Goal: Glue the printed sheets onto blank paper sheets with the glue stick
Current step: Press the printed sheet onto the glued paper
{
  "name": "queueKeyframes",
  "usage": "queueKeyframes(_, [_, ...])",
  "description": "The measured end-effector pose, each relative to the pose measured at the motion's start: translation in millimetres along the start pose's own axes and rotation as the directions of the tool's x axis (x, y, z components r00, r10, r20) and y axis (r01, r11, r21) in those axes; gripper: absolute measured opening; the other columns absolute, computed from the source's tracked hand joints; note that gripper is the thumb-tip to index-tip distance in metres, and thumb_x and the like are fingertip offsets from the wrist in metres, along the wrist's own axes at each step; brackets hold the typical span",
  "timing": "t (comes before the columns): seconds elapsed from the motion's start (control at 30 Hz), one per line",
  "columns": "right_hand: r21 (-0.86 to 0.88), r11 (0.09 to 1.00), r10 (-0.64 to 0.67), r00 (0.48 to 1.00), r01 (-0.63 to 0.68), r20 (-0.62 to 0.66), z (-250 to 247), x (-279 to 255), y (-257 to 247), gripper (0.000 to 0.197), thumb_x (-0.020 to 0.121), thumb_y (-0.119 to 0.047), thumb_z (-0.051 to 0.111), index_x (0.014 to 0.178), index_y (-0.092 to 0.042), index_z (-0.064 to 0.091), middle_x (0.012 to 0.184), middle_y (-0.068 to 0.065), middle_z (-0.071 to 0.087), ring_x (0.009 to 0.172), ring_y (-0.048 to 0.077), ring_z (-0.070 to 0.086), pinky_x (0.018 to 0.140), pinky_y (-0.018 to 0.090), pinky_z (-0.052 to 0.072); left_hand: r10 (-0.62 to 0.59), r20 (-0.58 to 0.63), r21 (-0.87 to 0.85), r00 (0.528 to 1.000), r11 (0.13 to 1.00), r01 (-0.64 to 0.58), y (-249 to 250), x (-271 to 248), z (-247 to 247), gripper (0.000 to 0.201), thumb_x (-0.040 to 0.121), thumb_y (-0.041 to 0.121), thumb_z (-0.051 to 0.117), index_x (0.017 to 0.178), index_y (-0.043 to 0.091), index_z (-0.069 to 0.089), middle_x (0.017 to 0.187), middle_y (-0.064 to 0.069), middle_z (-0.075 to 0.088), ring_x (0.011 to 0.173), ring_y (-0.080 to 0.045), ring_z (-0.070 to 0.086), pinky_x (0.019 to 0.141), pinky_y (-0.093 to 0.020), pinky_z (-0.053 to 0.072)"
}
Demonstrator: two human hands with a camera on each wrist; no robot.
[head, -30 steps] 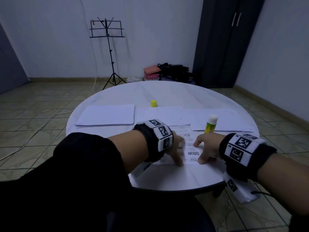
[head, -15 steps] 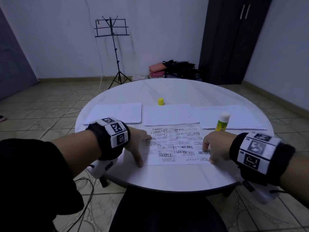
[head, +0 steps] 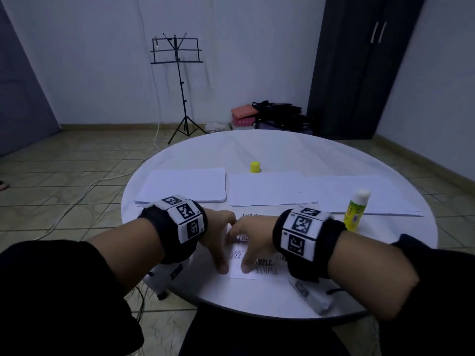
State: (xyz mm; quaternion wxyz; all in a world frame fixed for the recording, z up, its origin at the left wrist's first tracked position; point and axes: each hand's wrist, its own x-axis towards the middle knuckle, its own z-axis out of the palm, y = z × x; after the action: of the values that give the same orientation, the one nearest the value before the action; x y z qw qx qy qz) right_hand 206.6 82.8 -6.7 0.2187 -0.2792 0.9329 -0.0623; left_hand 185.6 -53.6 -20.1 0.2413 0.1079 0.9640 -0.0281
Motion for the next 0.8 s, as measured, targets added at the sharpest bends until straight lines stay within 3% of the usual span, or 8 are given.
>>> queueKeyframes(0.13, [-0.004,0.986,0.166,0.986,-0.166,-0.004,-3,-16,27,0.078,0.069,-0.031,0.082,0.137,-0.028,0.046,0.142,-0.004,0.037,0.126,0.018,0.045,0.103,0.033,0.041,0.02,-0.042,0.019,0.999,1.0,-0.019,-5,5,3,0.105,0.047,0.052,0.088,0.135,0.037,0.032,0.126,0.006,0.05,0.12,-0.018,0.048,0.102,-0.034,0.04])
queueKeyframes(0.23, [0.049,0.966,0.253,0.967,-0.253,0.007,-5,-34,55,0.082,0.067,-0.03,0.084,0.138,-0.028,0.043,0.144,-0.004,0.035,0.128,0.019,0.043,0.104,0.034,0.04,0.021,-0.04,0.026,0.999,0.999,-0.02,-5,7,2,0.11,0.044,0.054,0.088,0.135,0.033,0.031,0.128,0.008,0.049,0.12,-0.018,0.048,0.104,-0.032,0.039])
queueKeyframes(0.3, [0.068,0.95,0.304,0.952,-0.304,0.011,-5,-48,70,0.086,0.065,-0.03,0.085,0.139,-0.031,0.041,0.143,-0.008,0.035,0.128,0.019,0.042,0.103,0.032,0.039,0.007,-0.028,0.024,1.0,1.0,-0.007,-5,7,1,0.106,0.037,0.059,0.088,0.126,0.035,0.036,0.128,0.01,0.05,0.115,-0.017,0.05,0.102,-0.032,0.041])
queueKeyframes(0.33, [0.05,0.947,0.316,0.949,-0.316,0.016,-5,-55,76,0.088,0.065,-0.032,0.085,0.14,-0.032,0.039,0.143,-0.01,0.034,0.13,0.019,0.04,0.104,0.031,0.037,0.009,-0.025,0.025,1.0,1.0,-0.008,-5,6,1,0.103,0.035,0.06,0.087,0.122,0.035,0.039,0.128,0.01,0.051,0.113,-0.017,0.051,0.1,-0.032,0.042])
queueKeyframes(0.47, [-0.055,0.957,0.288,0.955,-0.285,0.065,2,-70,95,0.095,0.067,-0.03,0.083,0.146,-0.024,0.031,0.148,-0.004,0.029,0.136,0.016,0.031,0.111,0.03,0.03,0.016,-0.022,0.041,1.0,0.999,-0.015,-5,3,-2,0.115,0.044,0.057,0.088,0.141,0.028,0.032,0.139,0.007,0.043,0.127,-0.02,0.044,0.106,-0.033,0.036])
queueKeyframes(0.6, [-0.101,0.954,0.291,0.954,-0.284,0.073,8,-76,108,0.102,0.063,-0.034,0.085,0.147,-0.027,0.027,0.151,-0.005,0.025,0.14,0.016,0.025,0.115,0.033,0.024,0.018,-0.033,0.054,0.999,0.998,-0.016,-2,2,-3,0.118,0.043,0.057,0.088,0.142,0.026,0.033,0.143,0.005,0.041,0.129,-0.02,0.043,0.108,-0.03,0.034])
queueKeyframes(0.8, [-0.133,0.947,0.304,0.949,-0.292,0.085,0,-68,106,0.107,0.05,-0.04,0.091,0.137,-0.02,0.032,0.135,-0.003,0.047,0.127,0.023,0.045,0.105,0.036,0.038,-0.02,-0.011,0.084,1.0,0.996,0.021,1,-1,-5,0.12,0.047,0.057,0.087,0.146,0.028,0.026,0.149,0.007,0.033,0.135,-0.019,0.036,0.112,-0.031,0.03])
